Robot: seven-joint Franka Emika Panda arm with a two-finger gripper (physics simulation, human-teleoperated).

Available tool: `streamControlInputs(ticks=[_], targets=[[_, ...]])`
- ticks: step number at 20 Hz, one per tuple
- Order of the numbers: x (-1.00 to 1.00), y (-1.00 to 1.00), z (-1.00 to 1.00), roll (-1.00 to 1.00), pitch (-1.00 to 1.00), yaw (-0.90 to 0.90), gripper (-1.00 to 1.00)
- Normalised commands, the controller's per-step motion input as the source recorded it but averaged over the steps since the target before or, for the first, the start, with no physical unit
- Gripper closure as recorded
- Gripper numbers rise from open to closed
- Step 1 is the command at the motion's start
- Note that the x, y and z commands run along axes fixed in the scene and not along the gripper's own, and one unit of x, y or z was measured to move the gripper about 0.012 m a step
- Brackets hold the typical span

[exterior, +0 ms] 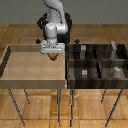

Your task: Place the loaf of bread into the appropriate compartment.

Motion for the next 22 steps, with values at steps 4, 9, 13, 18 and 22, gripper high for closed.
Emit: streamControlInputs(ticks=[4, 9, 13, 18, 22], targets=[[0.00, 0.00, 0.00, 0.00, 0.00, 0.00, 1.00], [0.00, 0.00, 0.00, 0.00, 0.00, 0.00, 1.00], [0.00, 0.00, 0.00, 0.00, 0.00, 0.00, 1.00], [0.00, 0.00, 0.00, 0.00, 0.00, 0.00, 1.00], [0.00, 0.00, 0.00, 0.00, 0.00, 0.00, -1.00]])
